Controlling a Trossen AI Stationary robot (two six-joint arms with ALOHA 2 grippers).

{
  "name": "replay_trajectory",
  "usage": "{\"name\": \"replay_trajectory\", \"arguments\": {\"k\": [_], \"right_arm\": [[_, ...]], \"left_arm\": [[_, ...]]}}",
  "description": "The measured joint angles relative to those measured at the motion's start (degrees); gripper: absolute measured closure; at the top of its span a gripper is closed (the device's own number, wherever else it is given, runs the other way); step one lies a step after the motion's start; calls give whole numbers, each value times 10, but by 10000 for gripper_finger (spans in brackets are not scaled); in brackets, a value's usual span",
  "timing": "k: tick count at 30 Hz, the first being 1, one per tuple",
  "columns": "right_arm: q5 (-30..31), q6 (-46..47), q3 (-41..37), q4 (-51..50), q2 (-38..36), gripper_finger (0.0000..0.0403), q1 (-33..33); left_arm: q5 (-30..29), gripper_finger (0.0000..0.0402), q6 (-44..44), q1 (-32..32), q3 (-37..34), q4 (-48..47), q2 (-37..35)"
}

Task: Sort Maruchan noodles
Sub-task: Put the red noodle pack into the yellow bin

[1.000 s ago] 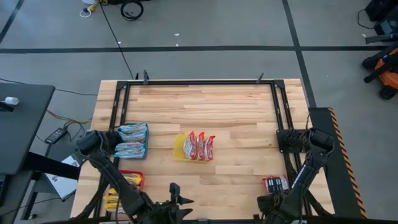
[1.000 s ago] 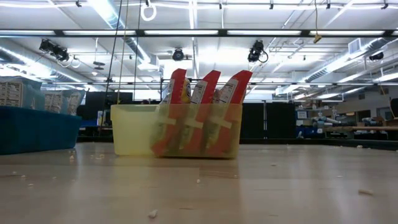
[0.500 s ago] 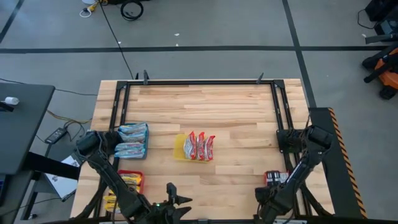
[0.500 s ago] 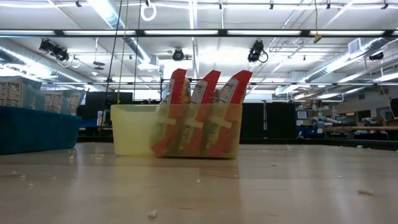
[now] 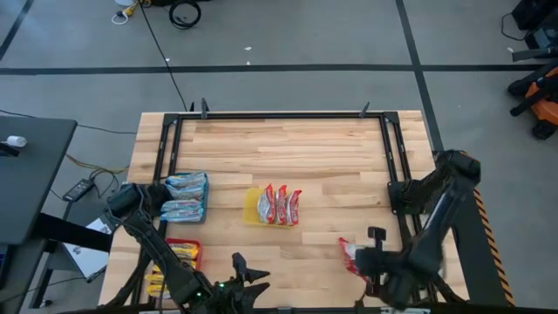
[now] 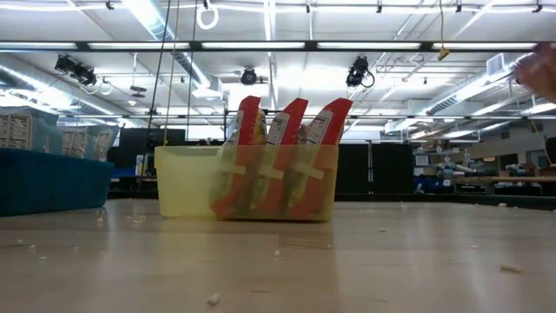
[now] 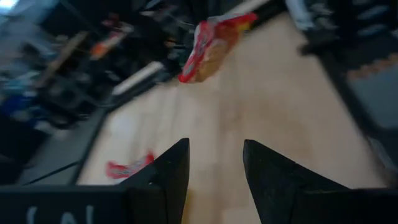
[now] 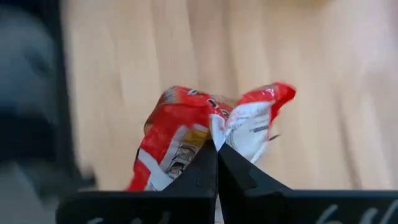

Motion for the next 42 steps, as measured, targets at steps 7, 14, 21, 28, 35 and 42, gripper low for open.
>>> {"name": "replay_trajectory", "arguments": {"k": [7,14,21,28,35,42], "right_arm": [[276,-62,0,145,-56,399,34],[468,-144,0,355,-46,400,16],[517,-247,0,497,-46,399,-19],[505,-368,0,542,-46,399,-18],[497,-551,0,660,-46,399,8],[331,-734,0,818,-42,399,-27]], "left_arm": [[-147,246,0,0,0,4,7],[-110,244,9,50,0,21,26],[78,200,89,114,0,117,26],[252,166,57,175,-50,353,26],[441,181,11,225,-260,915,35],[609,181,-56,263,-272,1110,83]]}}
